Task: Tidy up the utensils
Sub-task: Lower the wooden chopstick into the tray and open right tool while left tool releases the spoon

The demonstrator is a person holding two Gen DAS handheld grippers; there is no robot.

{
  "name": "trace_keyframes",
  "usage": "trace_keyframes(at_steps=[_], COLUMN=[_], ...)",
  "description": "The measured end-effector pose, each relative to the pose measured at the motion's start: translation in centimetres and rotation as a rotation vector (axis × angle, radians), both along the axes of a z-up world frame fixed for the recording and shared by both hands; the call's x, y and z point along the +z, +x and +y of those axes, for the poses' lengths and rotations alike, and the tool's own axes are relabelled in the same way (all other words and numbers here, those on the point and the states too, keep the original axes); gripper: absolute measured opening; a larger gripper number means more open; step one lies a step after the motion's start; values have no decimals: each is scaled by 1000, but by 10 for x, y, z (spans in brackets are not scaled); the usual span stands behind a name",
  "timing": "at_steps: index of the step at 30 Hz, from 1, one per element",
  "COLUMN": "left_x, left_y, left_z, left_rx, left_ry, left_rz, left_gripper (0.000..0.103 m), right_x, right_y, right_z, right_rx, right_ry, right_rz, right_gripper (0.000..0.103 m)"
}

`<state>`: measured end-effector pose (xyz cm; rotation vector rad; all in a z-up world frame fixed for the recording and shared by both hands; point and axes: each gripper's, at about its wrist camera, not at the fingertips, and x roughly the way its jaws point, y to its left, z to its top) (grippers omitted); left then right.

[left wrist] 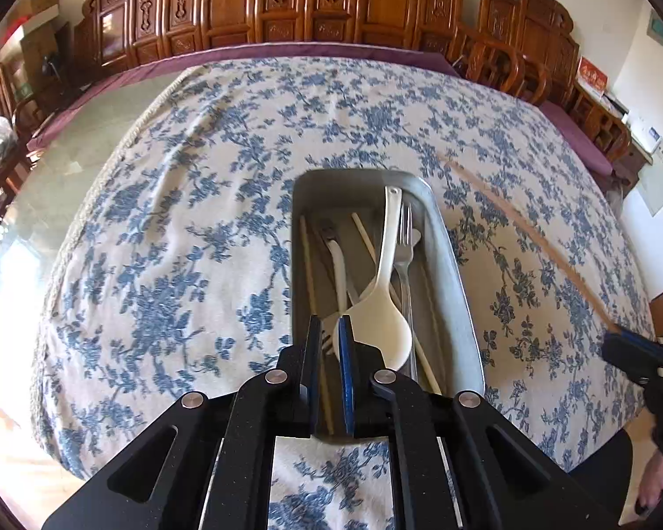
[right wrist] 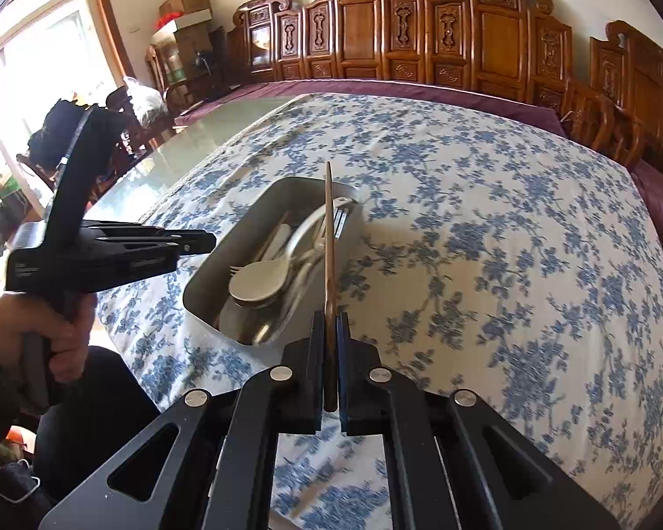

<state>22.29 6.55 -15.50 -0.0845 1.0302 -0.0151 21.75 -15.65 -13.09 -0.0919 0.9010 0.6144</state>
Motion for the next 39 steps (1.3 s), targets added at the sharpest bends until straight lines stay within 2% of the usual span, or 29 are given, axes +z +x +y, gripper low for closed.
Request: trace_keyframes(at_steps=[16,26,32,39], left_x=[27,32,32,36], left_y=[-27,-32,-34,-37], left_z=[34,48,48,45], left_rx=[16,23,21,18], left_ry=[-12,-10,-10,-5], left_rz=[-67,-80,-83,-88], left_gripper=[7,7,7,7], right_x=[-32,-46,-51,-53], right_y=[28,43,43,35], right_z=[64,81,88,95], right_rx=[-10,-44,-15,37], right_ry=[-19,-17,1,-9], right_rz=[113,148,149,120], right_gripper=[6,6,6,11])
